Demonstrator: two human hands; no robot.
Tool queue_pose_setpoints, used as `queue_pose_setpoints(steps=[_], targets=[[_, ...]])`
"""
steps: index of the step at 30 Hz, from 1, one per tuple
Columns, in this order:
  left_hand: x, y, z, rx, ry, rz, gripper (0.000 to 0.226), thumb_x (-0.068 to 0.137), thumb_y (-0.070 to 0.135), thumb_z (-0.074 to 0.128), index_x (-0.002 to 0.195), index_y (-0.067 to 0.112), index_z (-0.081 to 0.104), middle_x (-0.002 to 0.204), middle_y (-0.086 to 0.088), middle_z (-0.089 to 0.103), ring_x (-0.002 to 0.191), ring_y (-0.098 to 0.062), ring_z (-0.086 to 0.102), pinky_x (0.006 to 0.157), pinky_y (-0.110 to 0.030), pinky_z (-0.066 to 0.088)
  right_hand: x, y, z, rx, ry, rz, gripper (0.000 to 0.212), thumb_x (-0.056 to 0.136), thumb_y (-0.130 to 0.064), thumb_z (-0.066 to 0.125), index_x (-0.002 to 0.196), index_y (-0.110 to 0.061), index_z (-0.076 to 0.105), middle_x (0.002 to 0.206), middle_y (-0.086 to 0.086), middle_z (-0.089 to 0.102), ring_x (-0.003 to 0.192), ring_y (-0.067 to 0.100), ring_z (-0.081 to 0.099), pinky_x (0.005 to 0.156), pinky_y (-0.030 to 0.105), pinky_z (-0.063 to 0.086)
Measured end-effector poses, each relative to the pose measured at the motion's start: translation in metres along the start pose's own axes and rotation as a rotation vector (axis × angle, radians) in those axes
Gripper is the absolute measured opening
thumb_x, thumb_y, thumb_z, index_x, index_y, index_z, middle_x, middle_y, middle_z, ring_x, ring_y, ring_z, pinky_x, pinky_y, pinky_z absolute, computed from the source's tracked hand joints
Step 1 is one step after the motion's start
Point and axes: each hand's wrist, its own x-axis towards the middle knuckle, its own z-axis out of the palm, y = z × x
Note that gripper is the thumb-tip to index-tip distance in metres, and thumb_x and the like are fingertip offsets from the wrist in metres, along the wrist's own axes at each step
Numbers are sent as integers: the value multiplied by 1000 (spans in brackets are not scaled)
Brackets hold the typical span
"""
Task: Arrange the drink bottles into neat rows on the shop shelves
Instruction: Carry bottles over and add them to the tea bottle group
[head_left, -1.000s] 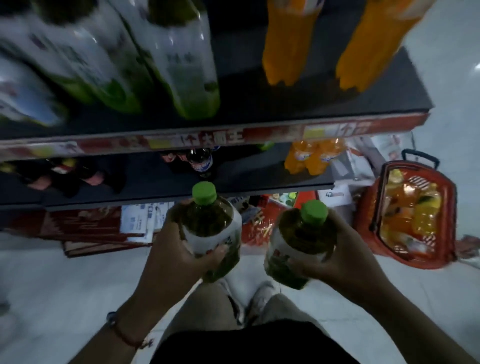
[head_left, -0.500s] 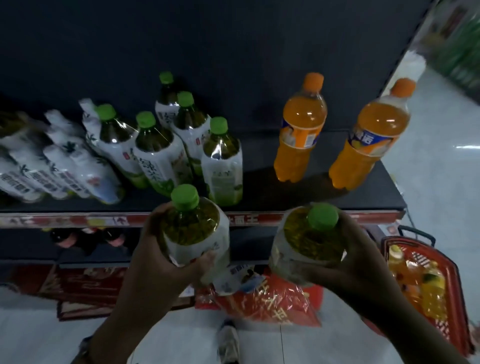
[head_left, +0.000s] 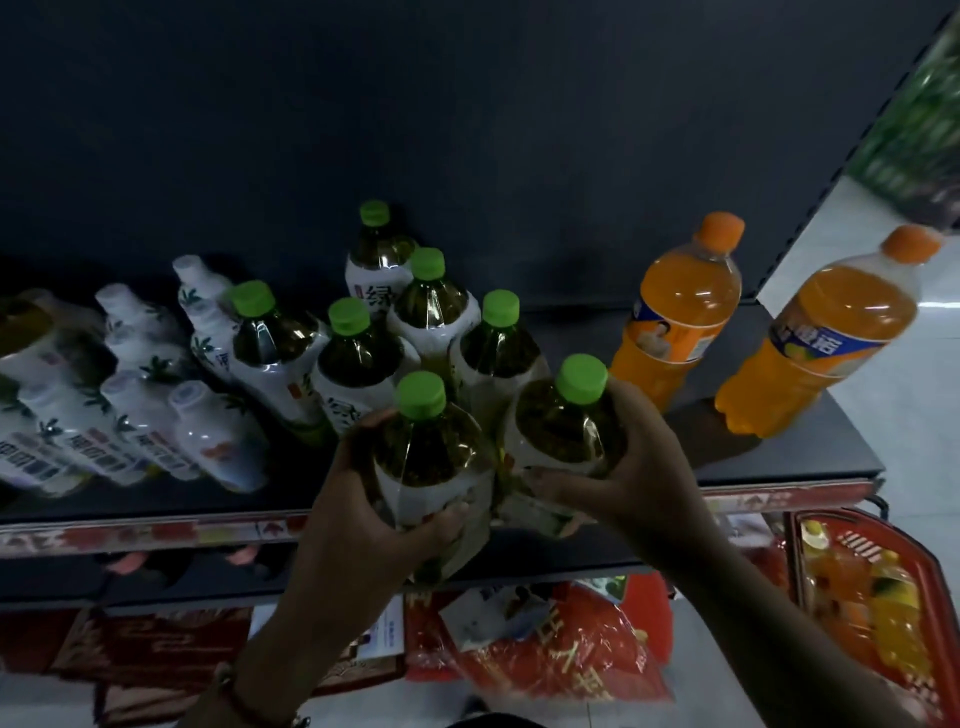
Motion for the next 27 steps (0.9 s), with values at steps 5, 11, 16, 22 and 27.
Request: queue_pose_setpoints(steps=[5,11,16,22,27], targets=[[16,1,13,-43,-34,21,73,62,23,86,123,36,48,114,25,66,107,3,64,81,-14,54,31,10,-2,-155,112,6,72,66,-39,81,129,-28,49,121,-8,54,114,10,53,91,38,53],[34,-19,35,-47,-10,61,76,68,36,88,132,30,47,125,12,63,119,-9,60,94,-41,55,60,22,0,70,242,24,55,72,-9,80,120,-16,54,106,-6,65,100,5,65,82,32,57],[47,-45,53,48,44,99,89,74,52,79,145,20,36,146,0,48,137,-21,46,105,-46,46,69,30,13,64,271,64,70,74,-27,79,134,-23,43,118,1,60,106,14,63,84,39,58],[57,-42,75,592,211,322,92,91,40,67,155,3,13,159,-22,21,148,-36,23,108,-55,41,68,27,11,-53,205,144,88,73,-68,64,145,-36,24,143,1,37,109,15,63,81,42,59],[57,-28,81,900,240,379,80,94,24,58,153,-6,14,158,-27,20,147,-39,23,113,-54,34,53,36,-3,-68,113,176,92,82,-41,71,151,-41,10,158,-1,21,132,14,47,92,39,55]])
